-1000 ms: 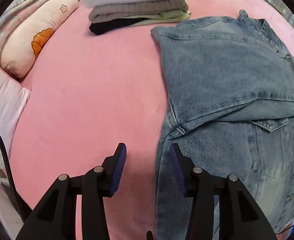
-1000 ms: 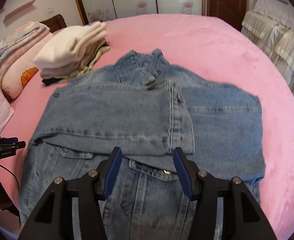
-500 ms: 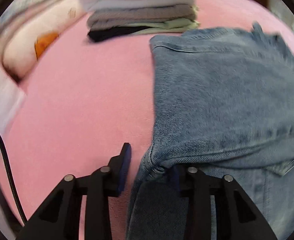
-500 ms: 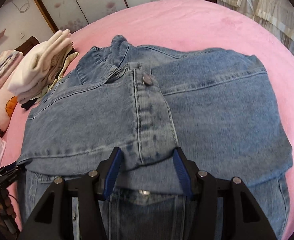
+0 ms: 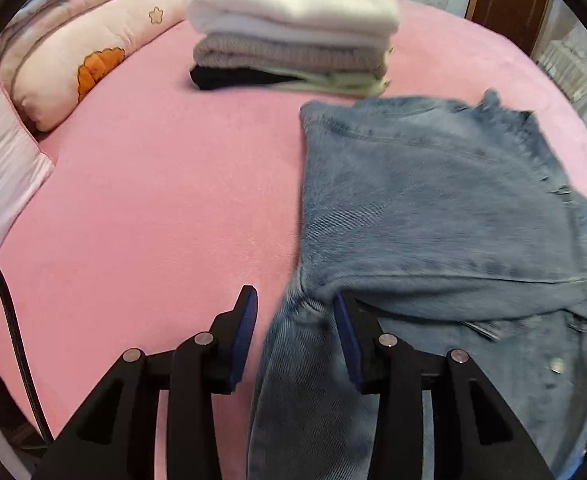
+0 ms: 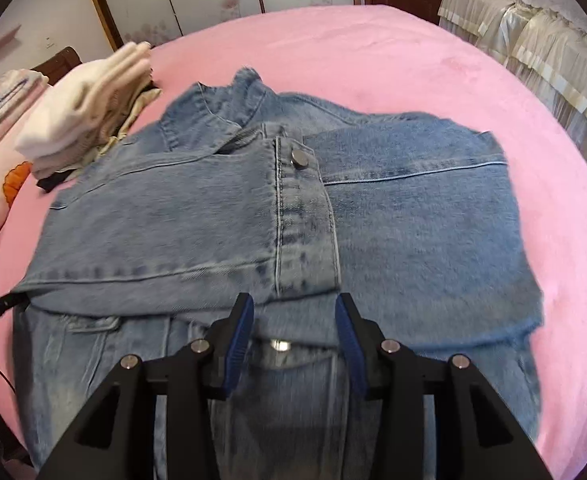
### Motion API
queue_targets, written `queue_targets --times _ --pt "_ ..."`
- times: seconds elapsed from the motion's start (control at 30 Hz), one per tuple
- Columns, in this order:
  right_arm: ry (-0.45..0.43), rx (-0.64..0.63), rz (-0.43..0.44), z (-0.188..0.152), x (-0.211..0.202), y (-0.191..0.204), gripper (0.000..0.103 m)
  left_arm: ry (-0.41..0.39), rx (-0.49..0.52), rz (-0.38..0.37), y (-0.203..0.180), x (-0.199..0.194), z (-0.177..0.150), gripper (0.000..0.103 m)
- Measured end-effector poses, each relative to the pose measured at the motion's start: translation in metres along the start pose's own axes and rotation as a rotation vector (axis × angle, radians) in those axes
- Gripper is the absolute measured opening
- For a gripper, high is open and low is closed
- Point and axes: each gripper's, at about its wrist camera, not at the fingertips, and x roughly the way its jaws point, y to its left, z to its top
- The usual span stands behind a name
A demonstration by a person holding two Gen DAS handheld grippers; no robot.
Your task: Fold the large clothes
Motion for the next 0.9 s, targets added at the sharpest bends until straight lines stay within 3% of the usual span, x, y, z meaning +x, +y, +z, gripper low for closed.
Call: queue_targets --times 0.13,0.33,0.6,0.7,0.9 --pt "-0.035 0.036 0.066 -0.014 -0.048 -0.003 0.043 -0.061 0.023 0.018 -0.004 -0.051 -0.011 0.047" --pt "-0.127 0.025 0.101 -0.033 -0.12 -0.004 0.043 -0.122 0.026 0.044 0.007 -0.121 -0.031 0.048" --pt "-0.252 0.006 0.127 -0.069 -0.204 -0.015 0.047 -0.156 0.025 0.061 0.023 -0.195 -0.091 0.05" --pt "-0.275 -0.01 0.121 -0.087 -0.227 -0.02 0.047 -0.154 0.042 0.06 0.027 -0.211 -0.119 0.062" --pt "-0.276 -0.028 0.092 -0.118 -0.24 -0.032 0.048 -0.073 0.044 0.103 0.033 -0.189 -0.172 0.063"
